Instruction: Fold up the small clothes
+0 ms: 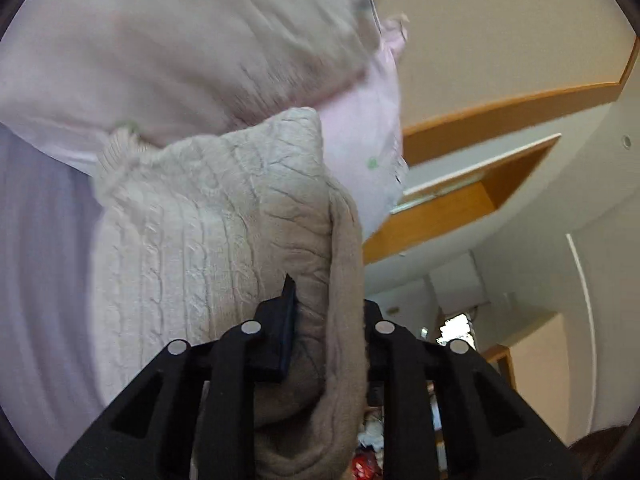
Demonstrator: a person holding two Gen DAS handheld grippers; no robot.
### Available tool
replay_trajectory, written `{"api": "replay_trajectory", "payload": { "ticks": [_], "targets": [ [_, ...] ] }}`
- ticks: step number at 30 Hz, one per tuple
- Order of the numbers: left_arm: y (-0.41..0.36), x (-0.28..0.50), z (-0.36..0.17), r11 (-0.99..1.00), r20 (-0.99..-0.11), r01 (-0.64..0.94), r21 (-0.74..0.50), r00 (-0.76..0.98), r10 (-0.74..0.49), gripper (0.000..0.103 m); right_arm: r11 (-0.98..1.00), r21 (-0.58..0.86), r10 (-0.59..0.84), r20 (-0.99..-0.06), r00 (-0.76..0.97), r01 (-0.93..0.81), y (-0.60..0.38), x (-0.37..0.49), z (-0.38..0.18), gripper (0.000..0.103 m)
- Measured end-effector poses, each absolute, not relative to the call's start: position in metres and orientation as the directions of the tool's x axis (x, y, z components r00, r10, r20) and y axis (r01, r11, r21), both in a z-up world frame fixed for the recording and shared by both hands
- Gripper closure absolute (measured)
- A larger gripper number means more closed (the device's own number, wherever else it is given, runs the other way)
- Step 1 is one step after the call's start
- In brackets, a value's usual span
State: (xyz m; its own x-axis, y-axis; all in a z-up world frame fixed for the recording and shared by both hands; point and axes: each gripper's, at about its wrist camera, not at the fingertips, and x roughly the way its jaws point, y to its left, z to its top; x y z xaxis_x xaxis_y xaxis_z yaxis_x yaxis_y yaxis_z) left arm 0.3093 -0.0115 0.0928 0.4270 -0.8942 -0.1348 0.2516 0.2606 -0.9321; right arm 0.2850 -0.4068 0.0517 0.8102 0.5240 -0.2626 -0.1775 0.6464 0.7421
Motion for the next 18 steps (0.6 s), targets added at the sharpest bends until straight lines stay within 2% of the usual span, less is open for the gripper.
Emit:
{"api": "replay_trajectory", "payload": {
  "ticks": [2,4,6,7,8,12,14,18],
  "targets": [
    [-0.065,0.330,0.081,0.158,-0.082,0.241,-0.958,0.298,-0.951,0.068,0.663,0.733,0.509,-0.295,0.808,-0.150,-0.416,0.287,0.049,0.009],
    [-0.093,0.336,0.070,0.083,-0.040,0.208,-0.975,0.201,-0.979,0.065,0.634,0.764,0.533,-0.323,0.782,-0.116,-0.428,0.292,0.041,0.009],
    [-0.082,0.331,0.075,0.141,-0.082,0.252,-0.958,0.232,-0.969,0.047,0.597,0.797,0.570,-0.341,0.748,-0.090,-0.436,0.298,0.034,0.009],
    [-0.067,0.327,0.079,0.220,-0.138,0.276,-0.936,0.288,-0.948,0.033,0.587,0.806,0.582,-0.353,0.732,-0.078,-0.437,0.301,0.031,0.009],
    [-0.045,0.324,0.083,0.334,-0.218,0.284,-0.899,0.371,-0.903,0.029,0.580,0.812,0.600,-0.376,0.706,-0.061,-0.436,0.305,0.026,0.009],
    [0.004,0.328,0.066,0.634,-0.497,0.150,-0.759,0.497,-0.712,0.027,0.614,0.789,0.650,-0.484,0.586,-0.029,-0.413,0.319,0.010,0.009],
    [0.013,0.332,0.044,0.656,-0.556,0.092,-0.749,0.452,-0.698,0.027,0.651,0.759,0.652,-0.541,0.532,-0.025,-0.398,0.324,0.004,0.010],
    [-0.006,0.343,0.015,0.656,-0.596,0.081,-0.751,0.344,-0.725,0.027,0.689,0.724,0.648,-0.594,0.477,-0.034,-0.381,0.327,-0.007,0.026]
  ]
}}
